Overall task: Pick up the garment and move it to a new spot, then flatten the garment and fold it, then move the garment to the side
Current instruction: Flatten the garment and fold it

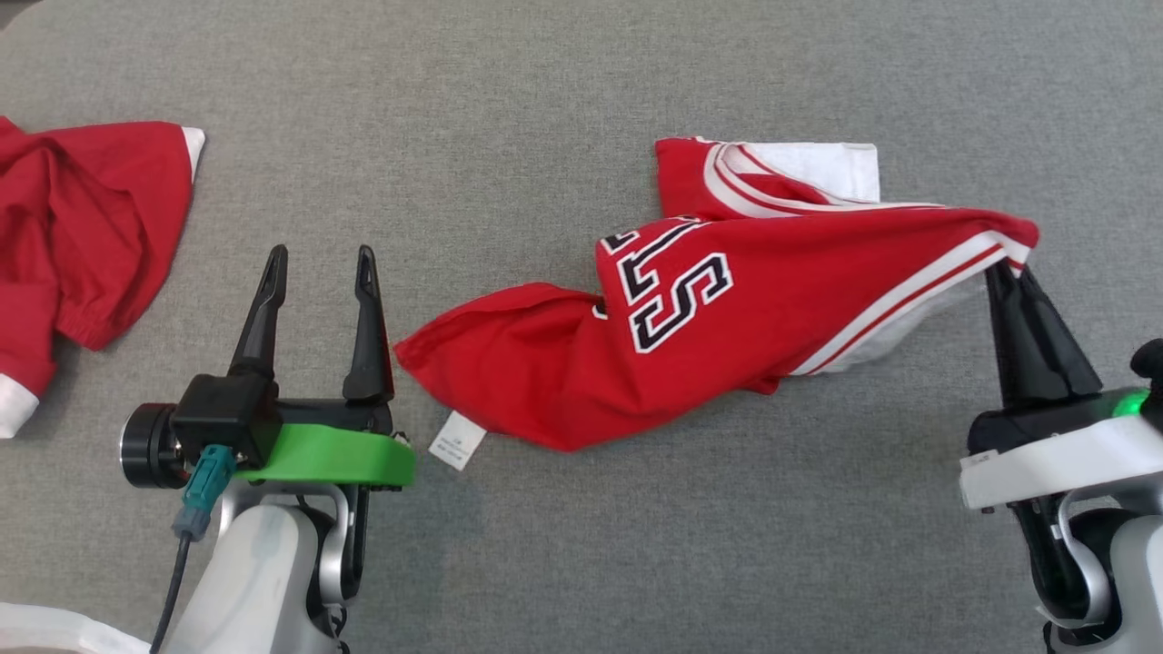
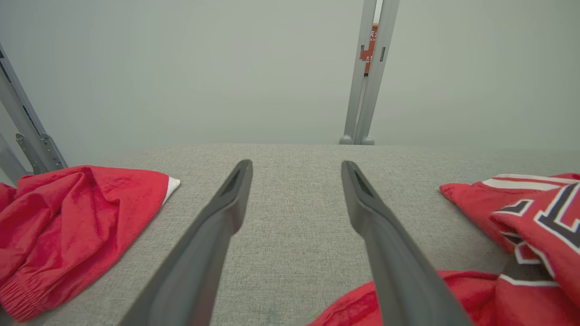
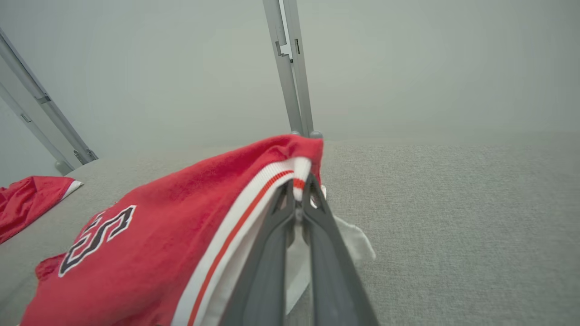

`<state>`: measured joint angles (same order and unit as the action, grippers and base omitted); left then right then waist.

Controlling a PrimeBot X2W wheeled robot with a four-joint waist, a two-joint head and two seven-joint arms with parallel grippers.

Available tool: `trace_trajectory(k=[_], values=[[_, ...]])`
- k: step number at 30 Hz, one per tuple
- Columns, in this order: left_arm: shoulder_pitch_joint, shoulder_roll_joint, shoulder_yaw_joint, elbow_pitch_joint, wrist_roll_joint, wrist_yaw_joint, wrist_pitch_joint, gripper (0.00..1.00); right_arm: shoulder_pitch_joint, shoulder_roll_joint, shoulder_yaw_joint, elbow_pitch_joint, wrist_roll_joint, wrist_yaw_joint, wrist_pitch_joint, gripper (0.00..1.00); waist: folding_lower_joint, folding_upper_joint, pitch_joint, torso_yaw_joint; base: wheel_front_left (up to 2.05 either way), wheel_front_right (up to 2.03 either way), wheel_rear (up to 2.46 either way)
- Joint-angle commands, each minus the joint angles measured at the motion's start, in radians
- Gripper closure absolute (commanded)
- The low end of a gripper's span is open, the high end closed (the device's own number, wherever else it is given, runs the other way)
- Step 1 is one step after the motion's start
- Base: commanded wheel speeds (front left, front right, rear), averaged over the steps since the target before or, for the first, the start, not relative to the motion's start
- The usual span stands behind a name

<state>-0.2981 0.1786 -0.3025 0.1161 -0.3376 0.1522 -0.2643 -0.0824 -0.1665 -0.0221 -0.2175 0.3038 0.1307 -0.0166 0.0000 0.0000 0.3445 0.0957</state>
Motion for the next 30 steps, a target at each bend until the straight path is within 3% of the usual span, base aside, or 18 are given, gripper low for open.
trace_trajectory(k=[1, 5, 11, 13, 14, 21, 30], values=[[-0.005, -0.001, 0.007, 0.004, 0.012, -0.005, 0.000, 0.00, 0.010, 0.006, -0.013, -0.017, -0.013, 0.000, 0.007, 1.00, 0.0000, 0.0000, 0.002, 0.005, 0.00, 0.00, 0.00], [0.002, -0.012, 0.018, 0.007, 0.019, -0.010, 0.000, 0.00, -0.020, 0.021, 0.008, -0.009, -0.036, 0.000, 0.041, 1.00, 0.0000, 0.0000, 0.005, 0.006, 0.00, 0.00, 0.00], [-0.016, -0.028, 0.016, 0.024, 0.031, -0.028, 0.000, 0.00, -0.113, 0.051, 0.078, 0.165, -0.040, 0.000, 0.032, 1.00, 0.0000, 0.0000, 0.012, 0.013, 0.00, 0.00, 0.00], [-0.023, -0.032, 0.016, 0.030, 0.035, -0.035, 0.000, 0.00, -0.143, 0.057, 0.090, 0.239, -0.043, 0.000, 0.016, 0.46, 0.0000, 0.0000, 0.014, 0.017, 0.00, 0.00, 0.00], [-0.023, -0.036, 0.016, 0.033, 0.037, -0.038, 0.000, 0.00, -0.155, 0.062, 0.096, 0.274, -0.040, 0.000, 0.005, 0.00, 0.0000, 0.0000, 0.013, 0.020, 0.00, 0.00, 0.00], [-0.003, -0.042, 0.034, 0.043, 0.052, -0.041, 0.000, 0.00, -0.179, 0.048, 0.095, 0.352, -0.047, 0.000, -0.131, 0.00, 0.0000, 0.0000, 0.000, 0.018, 0.00, 0.00, 0.00], [0.055, -0.021, 0.072, 0.045, 0.058, -0.033, 0.000, 0.00, -0.073, 0.005, 0.008, 0.241, -0.042, 0.000, -0.193, 0.00, 0.0000, 0.0000, -0.056, -0.029, 0.00, 0.00, 0.00]])
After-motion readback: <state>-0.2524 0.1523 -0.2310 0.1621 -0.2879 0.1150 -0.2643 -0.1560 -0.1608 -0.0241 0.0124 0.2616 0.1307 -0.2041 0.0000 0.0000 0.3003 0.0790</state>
